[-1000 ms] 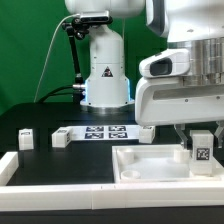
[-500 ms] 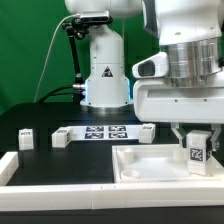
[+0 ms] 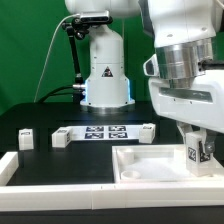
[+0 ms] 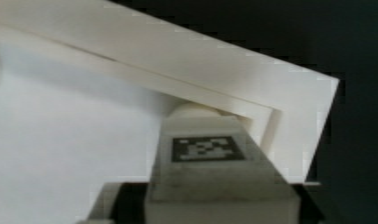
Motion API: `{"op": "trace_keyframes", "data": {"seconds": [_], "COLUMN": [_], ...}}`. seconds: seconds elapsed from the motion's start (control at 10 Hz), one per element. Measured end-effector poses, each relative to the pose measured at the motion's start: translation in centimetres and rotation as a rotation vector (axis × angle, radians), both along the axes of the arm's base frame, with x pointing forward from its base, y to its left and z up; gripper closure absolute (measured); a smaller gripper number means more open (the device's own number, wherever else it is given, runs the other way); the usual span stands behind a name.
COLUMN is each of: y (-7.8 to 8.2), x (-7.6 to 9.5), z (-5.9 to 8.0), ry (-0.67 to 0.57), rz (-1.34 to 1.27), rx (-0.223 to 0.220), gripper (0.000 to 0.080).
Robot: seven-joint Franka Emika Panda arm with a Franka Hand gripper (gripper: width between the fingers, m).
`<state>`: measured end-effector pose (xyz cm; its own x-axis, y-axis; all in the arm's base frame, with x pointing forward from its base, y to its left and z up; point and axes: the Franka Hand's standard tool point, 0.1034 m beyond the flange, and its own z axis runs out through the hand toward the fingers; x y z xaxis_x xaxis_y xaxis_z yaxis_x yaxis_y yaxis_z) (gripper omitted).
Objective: Assemble one leg
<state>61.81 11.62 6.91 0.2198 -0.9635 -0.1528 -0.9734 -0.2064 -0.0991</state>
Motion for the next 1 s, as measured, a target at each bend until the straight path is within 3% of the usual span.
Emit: {"op": "trace_keyframes", "data": {"seconds": [0.3, 0.7, 0.8, 0.9, 1.0], "y": [0.47, 0.61, 0.62, 0.62, 0.66], "x": [-0.10, -0.11, -0.11, -0.11, -0.16], "z": [-0.03, -0.02, -0.02, -0.02, 0.00], "ry": [0.054, 0.073, 0.069, 0.062, 0.063], "rz": [-0.302, -0.397, -0.377, -0.335, -0.266], "rx": [0.032, 0.038, 0.037, 0.034, 0.028], "gripper": [0.0507, 0.0507, 0.0326, 0.0202, 0.0202]}}
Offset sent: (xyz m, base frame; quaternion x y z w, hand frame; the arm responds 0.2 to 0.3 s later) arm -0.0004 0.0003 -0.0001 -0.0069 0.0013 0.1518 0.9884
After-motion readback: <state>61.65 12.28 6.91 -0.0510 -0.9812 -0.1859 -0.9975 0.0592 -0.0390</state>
